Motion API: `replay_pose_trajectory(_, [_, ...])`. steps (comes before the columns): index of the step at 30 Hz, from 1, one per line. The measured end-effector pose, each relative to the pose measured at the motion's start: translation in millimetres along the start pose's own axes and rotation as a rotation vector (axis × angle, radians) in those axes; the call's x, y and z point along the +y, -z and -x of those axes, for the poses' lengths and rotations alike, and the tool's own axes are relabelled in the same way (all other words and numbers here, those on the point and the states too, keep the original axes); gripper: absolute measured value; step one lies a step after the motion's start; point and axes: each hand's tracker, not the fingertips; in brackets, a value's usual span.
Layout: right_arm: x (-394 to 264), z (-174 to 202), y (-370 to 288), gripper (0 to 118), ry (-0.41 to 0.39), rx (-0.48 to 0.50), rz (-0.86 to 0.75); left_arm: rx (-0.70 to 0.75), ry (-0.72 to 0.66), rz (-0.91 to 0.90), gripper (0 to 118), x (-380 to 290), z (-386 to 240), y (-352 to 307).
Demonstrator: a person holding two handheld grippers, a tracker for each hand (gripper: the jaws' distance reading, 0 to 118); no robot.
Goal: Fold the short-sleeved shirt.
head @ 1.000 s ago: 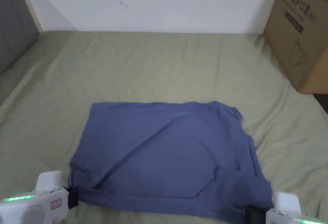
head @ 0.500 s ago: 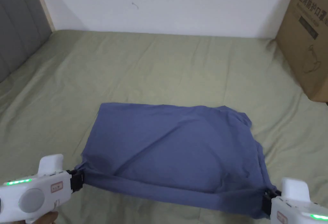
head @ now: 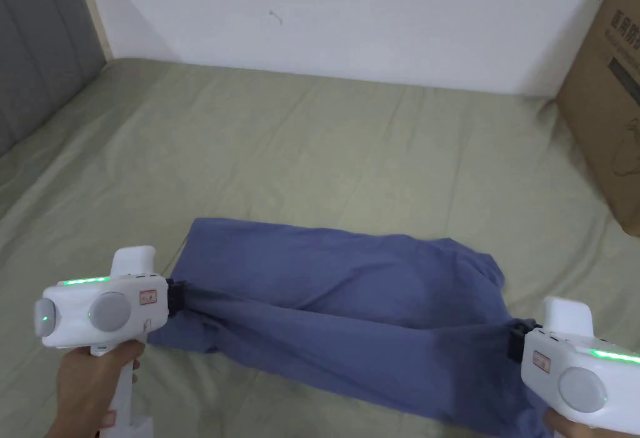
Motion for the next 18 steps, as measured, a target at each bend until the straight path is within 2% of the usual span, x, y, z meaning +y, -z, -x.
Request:
replay_pose_trajectory(10, [12.1,-8.1,91.6,0,0.053,-0.027,0.170,0.078,0.042,0.143,8,15.8,-8.4,87.9])
replay_pose_trajectory(15, [1.1,-7.4,100.0,0,0.064,-0.031,0.213,0.078,0.033,0.175,11,15.8,-7.7,89.3])
replay_pose_trajectory(16, [2.0,-7.3,96.0,0,0.065,-0.032,0.200,0.076,0.035,0.175,17,17.9,-7.6,87.0])
replay_pose_trajectory(17, [4.1,-7.5,91.6,6,0.073,-0.030,0.199,0.073,0.039,0.182,38,19.7,-7.4,83.6])
replay_pose_trajectory(18, [6.0,-8.8,87.1,19,0.085,-0.025,0.194,0.080,0.035,0.183,62,21.3,-8.5,79.6])
